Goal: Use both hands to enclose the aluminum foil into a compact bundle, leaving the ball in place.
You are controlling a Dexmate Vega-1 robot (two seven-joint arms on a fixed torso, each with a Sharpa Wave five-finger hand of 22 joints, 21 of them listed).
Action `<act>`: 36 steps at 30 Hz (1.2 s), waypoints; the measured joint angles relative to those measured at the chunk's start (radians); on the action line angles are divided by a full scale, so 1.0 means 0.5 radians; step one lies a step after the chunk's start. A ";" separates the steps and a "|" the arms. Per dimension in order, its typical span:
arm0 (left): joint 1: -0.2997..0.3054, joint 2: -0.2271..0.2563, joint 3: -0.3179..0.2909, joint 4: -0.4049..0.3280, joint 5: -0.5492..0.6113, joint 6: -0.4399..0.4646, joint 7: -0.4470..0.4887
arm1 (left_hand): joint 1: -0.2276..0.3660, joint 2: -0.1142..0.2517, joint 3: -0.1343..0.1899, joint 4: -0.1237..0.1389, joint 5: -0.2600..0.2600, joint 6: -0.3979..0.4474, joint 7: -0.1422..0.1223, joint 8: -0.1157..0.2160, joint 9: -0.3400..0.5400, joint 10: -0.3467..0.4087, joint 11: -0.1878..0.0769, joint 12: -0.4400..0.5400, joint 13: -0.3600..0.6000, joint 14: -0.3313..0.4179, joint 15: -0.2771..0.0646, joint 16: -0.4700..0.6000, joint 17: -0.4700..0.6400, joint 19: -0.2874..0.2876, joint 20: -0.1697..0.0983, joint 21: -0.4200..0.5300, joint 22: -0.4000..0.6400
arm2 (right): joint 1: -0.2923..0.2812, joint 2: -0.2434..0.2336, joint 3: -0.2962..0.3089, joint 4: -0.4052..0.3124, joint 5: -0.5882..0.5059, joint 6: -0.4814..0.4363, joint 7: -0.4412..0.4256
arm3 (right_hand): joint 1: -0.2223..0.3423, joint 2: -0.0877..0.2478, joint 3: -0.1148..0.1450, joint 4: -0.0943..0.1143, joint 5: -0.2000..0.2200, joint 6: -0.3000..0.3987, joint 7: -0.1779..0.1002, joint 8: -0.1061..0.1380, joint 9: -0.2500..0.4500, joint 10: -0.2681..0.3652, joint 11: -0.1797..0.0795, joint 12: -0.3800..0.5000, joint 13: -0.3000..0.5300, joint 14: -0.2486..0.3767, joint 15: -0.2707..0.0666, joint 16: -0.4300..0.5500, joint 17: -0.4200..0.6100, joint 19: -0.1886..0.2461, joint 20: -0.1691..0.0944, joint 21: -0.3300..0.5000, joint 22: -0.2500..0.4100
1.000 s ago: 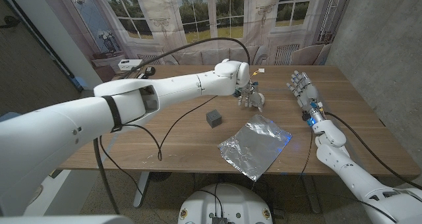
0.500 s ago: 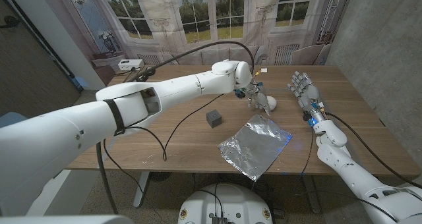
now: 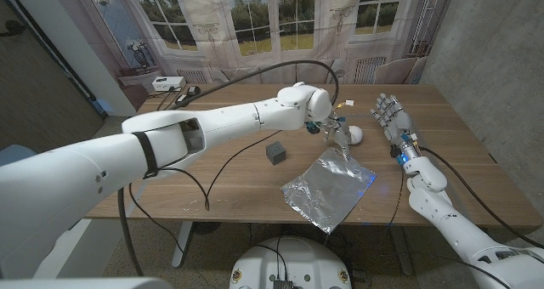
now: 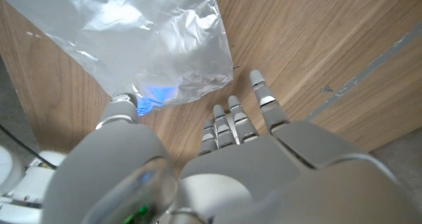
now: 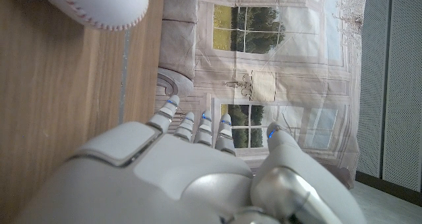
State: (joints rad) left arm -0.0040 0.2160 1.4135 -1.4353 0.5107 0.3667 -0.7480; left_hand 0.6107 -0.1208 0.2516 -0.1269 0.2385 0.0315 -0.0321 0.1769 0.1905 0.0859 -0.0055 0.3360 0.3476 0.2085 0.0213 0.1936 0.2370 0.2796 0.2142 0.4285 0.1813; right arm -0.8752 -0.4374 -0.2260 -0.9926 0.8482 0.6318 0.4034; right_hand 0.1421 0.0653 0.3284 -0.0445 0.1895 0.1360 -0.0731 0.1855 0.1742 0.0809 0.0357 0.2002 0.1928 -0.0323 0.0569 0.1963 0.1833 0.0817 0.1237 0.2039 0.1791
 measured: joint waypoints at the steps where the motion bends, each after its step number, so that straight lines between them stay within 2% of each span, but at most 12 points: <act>1: 0.000 0.001 0.003 -0.005 0.045 0.012 -0.007 | 0.000 0.000 0.000 0.000 0.000 -0.009 0.005 0.000 0.000 0.000 0.000 0.000 0.000 -0.005 -0.005 0.000 -0.001 0.000 0.000 0.000 0.000 | -0.007 -0.002 0.001 -0.009 0.000 0.000 -0.001 | 0.000 0.000 0.000 0.000 0.000 0.000 0.000 0.000 0.000 0.000 0.000 0.000 0.000 0.000 0.000 0.000 0.000 0.000 0.000 0.000 0.000; 6: 0.022 0.034 0.080 -0.136 0.284 0.054 -0.042 | 0.000 0.000 0.000 0.000 0.018 -0.059 0.014 0.000 0.005 -0.033 -0.003 0.000 0.004 -0.020 -0.002 0.000 -0.001 0.000 0.000 0.000 0.000 | -0.041 -0.008 0.004 -0.051 -0.007 0.001 -0.030 | 0.000 0.000 0.000 0.000 0.000 0.007 -0.008 0.000 0.000 0.007 0.007 0.000 0.000 0.004 0.004 0.000 0.000 0.000 0.000 0.000 0.000; 9: 0.053 0.052 0.106 -0.201 0.395 0.070 -0.059 | 0.000 0.000 -0.008 0.008 0.023 -0.089 0.018 0.000 0.006 -0.068 0.019 -0.011 0.006 -0.060 0.026 -0.007 0.000 0.000 0.000 -0.015 0.000 | -0.056 -0.012 0.004 -0.071 -0.010 0.004 -0.044 | 0.000 0.000 0.000 0.000 0.000 0.018 0.003 0.000 0.000 0.007 0.007 0.000 0.000 0.007 0.007 0.000 0.002 0.000 0.000 0.000 0.000; 12: 0.083 0.060 0.111 -0.234 0.487 0.074 -0.074 | 0.000 0.000 -0.014 0.003 0.023 -0.114 0.028 0.000 0.006 -0.093 0.023 -0.015 0.009 -0.093 0.058 -0.010 -0.010 0.000 0.000 -0.022 0.000 | -0.070 -0.016 0.004 -0.089 -0.011 0.005 -0.054 | 0.000 0.000 0.000 0.000 0.000 0.018 0.003 0.000 0.000 0.007 0.007 0.000 0.000 0.007 0.007 0.000 0.002 0.000 0.000 0.000 0.000; 17: 0.130 0.061 0.106 -0.254 0.590 0.069 -0.124 | 0.000 0.000 -0.022 0.011 0.034 -0.146 0.032 0.000 0.006 -0.096 0.025 -0.015 0.016 -0.099 0.064 -0.010 -0.017 0.010 -0.007 -0.029 0.000 | -0.085 -0.022 0.005 -0.109 -0.014 0.007 -0.066 | 0.000 0.000 0.000 0.000 0.000 0.018 0.003 0.000 0.000 0.014 0.000 0.000 0.000 0.007 0.007 0.000 0.001 0.000 0.000 0.000 0.000; 21: 0.168 0.058 0.089 -0.254 0.663 0.052 -0.144 | 0.023 0.023 -0.022 0.011 0.041 -0.116 0.062 0.021 0.006 -0.040 0.014 0.022 0.019 -0.064 0.045 -0.002 -0.028 0.056 -0.003 -0.029 0.000 | -0.091 -0.025 0.006 -0.116 -0.015 0.008 -0.073 | 0.000 0.000 0.000 0.000 0.000 0.018 0.003 0.000 0.000 0.014 0.000 0.000 0.000 0.018 0.018 0.004 0.001 0.000 0.000 0.000 0.000; 26: 0.214 0.056 0.075 -0.253 0.742 0.033 -0.140 | 0.070 0.044 -0.015 0.004 0.049 -0.114 0.064 0.024 0.015 -0.050 0.022 0.029 0.025 -0.052 0.032 -0.002 -0.038 0.104 -0.012 -0.029 0.000 | -0.093 -0.027 0.006 -0.117 -0.015 0.008 -0.073 | -0.008 0.008 0.000 0.000 0.000 0.018 0.003 0.000 0.000 0.014 0.000 0.000 0.000 0.018 0.018 0.008 0.001 0.005 0.005 0.000 0.000; 31: 0.287 0.074 0.060 -0.253 0.864 0.013 -0.069 | 0.130 0.074 0.002 -0.023 0.051 -0.142 0.058 0.024 0.015 -0.071 0.022 0.029 0.033 -0.024 0.005 -0.002 -0.051 0.175 -0.017 -0.029 0.001 | -0.089 -0.027 0.006 -0.100 -0.014 0.008 -0.066 | -0.008 0.008 0.000 0.000 0.000 0.018 0.003 0.000 0.000 0.029 0.014 0.000 0.000 0.029 0.029 0.008 0.001 0.011 0.011 0.000 0.000; 36: 0.359 0.100 0.044 -0.263 1.015 -0.012 0.052 | 0.165 0.086 0.003 -0.025 0.051 -0.106 0.094 0.031 0.015 -0.055 0.006 0.059 0.034 0.032 -0.052 0.014 -0.056 0.261 -0.044 -0.021 0.001 | -0.073 -0.026 0.006 -0.073 -0.012 0.008 -0.054 | -0.009 0.008 0.000 0.000 0.000 0.018 0.003 0.000 0.000 0.029 0.014 0.000 0.000 0.036 0.022 0.008 0.001 0.011 0.011 0.000 0.000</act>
State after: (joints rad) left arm 0.1756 0.2660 1.4355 -1.5670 1.0183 0.3606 -0.7219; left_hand 0.6932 -0.0779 0.2532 -0.1394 0.2638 -0.0214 0.0148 0.1922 0.1982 0.0584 -0.0023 0.3655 0.3645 0.2248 -0.0045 0.2006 0.2089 0.4102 0.1922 0.4182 0.1816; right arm -0.9119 -0.4506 -0.2229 -1.0293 0.8422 0.6357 0.3763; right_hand 0.1377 0.0691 0.3284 -0.0443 0.1895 0.1448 -0.0714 0.1855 0.1741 0.0952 0.0428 0.2002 0.1928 -0.0141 0.0678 0.2001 0.1838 0.0873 0.1292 0.2038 0.1791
